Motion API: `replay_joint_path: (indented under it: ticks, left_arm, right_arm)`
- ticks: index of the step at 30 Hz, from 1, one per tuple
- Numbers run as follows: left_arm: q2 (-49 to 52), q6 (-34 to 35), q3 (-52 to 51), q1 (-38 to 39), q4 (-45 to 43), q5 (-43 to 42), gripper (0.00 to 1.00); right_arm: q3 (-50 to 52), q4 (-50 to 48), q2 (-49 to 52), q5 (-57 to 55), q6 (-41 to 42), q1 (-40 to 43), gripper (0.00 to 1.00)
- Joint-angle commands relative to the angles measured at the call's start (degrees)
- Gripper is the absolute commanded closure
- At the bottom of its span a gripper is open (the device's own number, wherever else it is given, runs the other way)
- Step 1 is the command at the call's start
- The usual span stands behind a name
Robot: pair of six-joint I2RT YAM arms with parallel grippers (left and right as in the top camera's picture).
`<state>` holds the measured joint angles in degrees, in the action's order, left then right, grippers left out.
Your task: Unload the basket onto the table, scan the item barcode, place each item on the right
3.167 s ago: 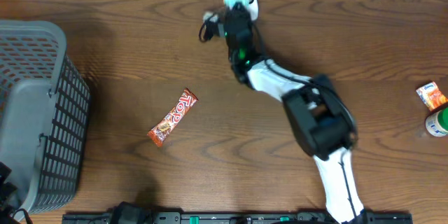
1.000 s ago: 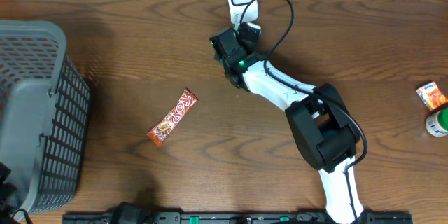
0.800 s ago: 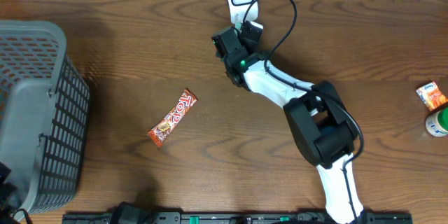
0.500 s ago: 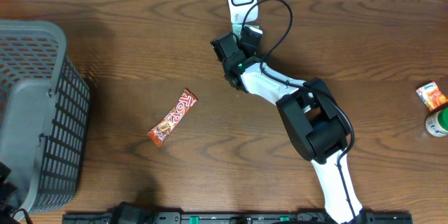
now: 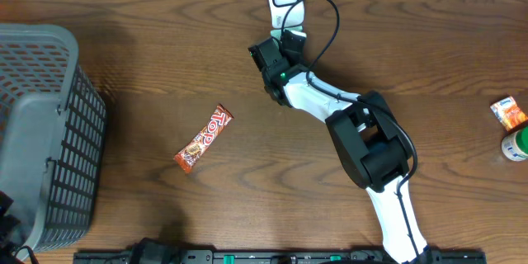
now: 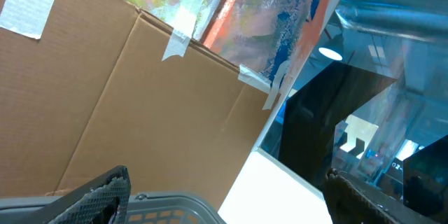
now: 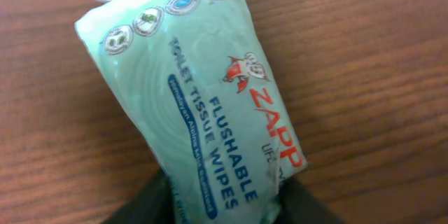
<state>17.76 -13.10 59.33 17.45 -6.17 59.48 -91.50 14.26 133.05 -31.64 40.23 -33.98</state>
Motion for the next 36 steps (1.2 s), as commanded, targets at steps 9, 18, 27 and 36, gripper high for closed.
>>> replay_joint_path:
  ticks: [9, 18, 27, 36]
  left_arm:
    - [0.4, 0.3, -0.2, 0.1, -0.1, 0.6, 0.12]
    - [0.4, 0.3, -0.2, 0.1, -0.1, 0.6, 0.12]
    - [0.4, 0.3, -0.2, 0.1, -0.1, 0.6, 0.12]
    - [0.4, 0.3, -0.2, 0.1, -0.1, 0.6, 0.12]
  right_arm:
    - [-0.5, 6.8, -15.4, 2.2, -13.6, 0.7, 0.97]
    - [-0.5, 1.1, -16.6, 4.0, -14.2, 3.1, 0.99]
    - [-0.5, -11.3, -10.6, 18.7, -13.5, 9.2, 0.99]
    - [-0.5, -15.4, -5.4, 22.2, -14.7, 9.6, 0.99]
